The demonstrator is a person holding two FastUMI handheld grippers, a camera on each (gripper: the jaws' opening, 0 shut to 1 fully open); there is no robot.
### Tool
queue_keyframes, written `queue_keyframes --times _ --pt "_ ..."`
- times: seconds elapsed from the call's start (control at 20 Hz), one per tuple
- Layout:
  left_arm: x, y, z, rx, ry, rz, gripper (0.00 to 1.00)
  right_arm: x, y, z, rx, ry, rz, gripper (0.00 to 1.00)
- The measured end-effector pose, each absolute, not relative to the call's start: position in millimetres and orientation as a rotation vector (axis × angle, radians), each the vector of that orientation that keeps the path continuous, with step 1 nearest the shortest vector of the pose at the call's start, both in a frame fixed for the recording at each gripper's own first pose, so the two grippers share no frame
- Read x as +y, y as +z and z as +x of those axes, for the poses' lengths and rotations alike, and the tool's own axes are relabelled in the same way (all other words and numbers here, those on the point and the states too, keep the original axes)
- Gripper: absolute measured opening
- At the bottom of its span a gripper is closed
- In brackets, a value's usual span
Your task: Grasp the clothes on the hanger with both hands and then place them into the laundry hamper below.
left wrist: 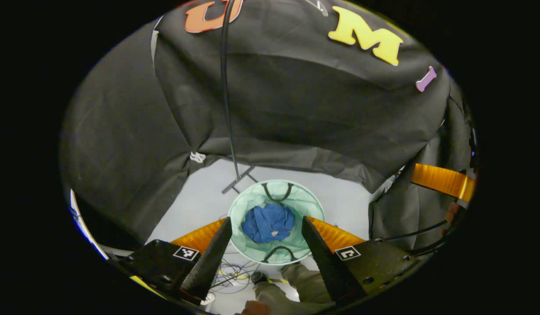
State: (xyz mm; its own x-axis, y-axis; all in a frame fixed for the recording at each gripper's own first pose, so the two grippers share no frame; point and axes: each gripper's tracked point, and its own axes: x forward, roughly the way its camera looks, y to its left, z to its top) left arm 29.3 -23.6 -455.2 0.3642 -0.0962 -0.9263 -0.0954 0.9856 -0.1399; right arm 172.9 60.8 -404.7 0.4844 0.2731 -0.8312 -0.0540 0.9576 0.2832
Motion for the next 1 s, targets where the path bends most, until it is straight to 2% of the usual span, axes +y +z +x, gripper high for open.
queue_keyframes --times 0.05,0.15,0.25,0.3,0.45,0.55,0.65,0.75,1.0 --pt "-18.9 -438.6 31.8 1.158 0.001 -0.165 0.97 59.1 -387.7 169.9 1.012 0.197 0.21 0.97" --pt "-11.0 -399.0 37.2 1.076 -0.003 -0.165 1.0 57.3 -354.1 158.7 0.936 0.192 0.165 0.97" --pt "-4.5 -361.8 42.7 0.983 -0.009 -0.166 0.97 56.1 -317.9 151.2 0.859 0.188 0.146 0.98" --pt "2.6 -339.5 46.0 0.929 -0.011 -0.158 1.0 54.4 -296.9 143.6 0.815 0.183 0.141 0.97" --pt "19.6 -272.7 51.7 0.762 -0.005 -0.117 0.97 55.7 -229.9 115.0 0.673 0.159 0.127 0.97" --pt "30.4 -229.1 50.3 0.654 -0.003 -0.091 1.0 54.1 -192.9 100.6 0.58 0.141 0.113 0.97" --pt "34.8 -195.1 53.0 0.563 -0.009 -0.078 0.92 48.8 -156.8 86.2 0.493 0.107 0.094 0.97" --pt "32.0 -164.8 49.5 0.497 -0.025 -0.077 1.0 33.8 -122.5 70.3 0.415 0.056 0.079 0.97" --pt "37.6 -94.0 32.9 0.324 -0.023 -0.035 0.98 1.2 -44.0 28.0 0.259 -0.027 0.055 0.98"
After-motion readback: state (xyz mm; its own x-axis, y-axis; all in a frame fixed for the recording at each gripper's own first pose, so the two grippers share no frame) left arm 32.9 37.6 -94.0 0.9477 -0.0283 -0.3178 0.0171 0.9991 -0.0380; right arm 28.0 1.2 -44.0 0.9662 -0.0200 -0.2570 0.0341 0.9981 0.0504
